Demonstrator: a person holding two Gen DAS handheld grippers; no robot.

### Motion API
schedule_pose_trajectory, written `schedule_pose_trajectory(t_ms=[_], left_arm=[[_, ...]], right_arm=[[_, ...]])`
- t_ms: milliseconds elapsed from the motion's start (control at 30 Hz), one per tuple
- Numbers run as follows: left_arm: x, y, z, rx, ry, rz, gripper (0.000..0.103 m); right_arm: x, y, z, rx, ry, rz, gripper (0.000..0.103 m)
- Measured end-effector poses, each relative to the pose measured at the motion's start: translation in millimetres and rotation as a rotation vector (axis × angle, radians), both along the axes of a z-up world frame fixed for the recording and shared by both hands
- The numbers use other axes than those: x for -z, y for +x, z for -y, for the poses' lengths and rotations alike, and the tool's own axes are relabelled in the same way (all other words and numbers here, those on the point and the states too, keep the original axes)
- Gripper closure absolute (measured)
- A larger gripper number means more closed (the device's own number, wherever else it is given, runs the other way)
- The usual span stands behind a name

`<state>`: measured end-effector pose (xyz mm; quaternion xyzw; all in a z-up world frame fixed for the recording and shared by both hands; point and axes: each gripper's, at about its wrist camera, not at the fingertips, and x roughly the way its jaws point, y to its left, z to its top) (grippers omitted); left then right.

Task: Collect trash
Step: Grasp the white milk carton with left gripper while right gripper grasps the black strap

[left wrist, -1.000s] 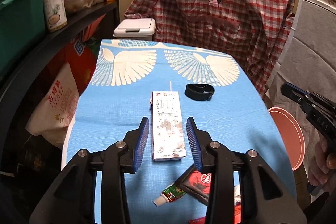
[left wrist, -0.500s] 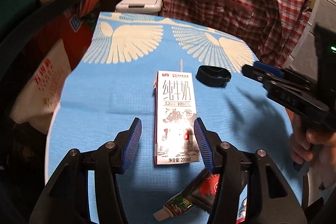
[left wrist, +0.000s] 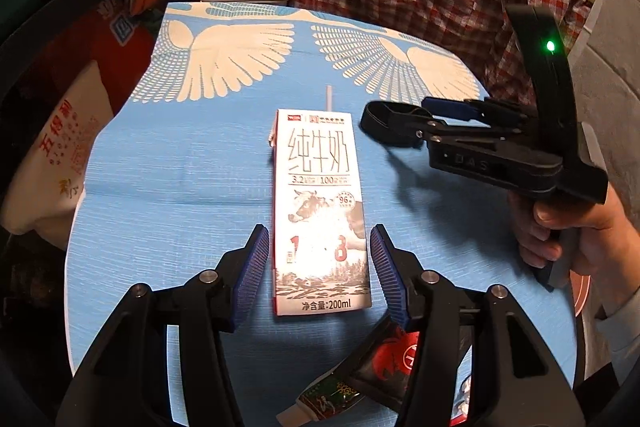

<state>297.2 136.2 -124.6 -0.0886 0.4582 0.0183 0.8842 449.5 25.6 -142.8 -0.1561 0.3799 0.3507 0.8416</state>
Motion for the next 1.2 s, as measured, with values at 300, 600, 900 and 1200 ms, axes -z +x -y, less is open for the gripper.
schedule_pose_trajectory(t_ms=[300,600,900,1200], left_arm=[[1.7,0.8,-1.1,-0.008,0.009,-0.014,0.054],[-11.1,-3.1,-4.1,-0.016,0.008,0.017,0.055],[-39.9,-16.0,0.6,-0.013,-0.006,0.087,0.055],[-73.6,-39.2,2.4,-0.027,0.004,0.174,0.055]], right_arm=[[2.1,-3.4,1.4,0.0,-0.021,-0.013,0.086],[-19.8,-21.1,23.7,0.056,0.004,-0.002,0.1],[-67.6,-67.3,44.3,0.085,0.022,0.066,0.1],[-119.7,-125.5,71.6,0.139,0.073,0.131,0.1]])
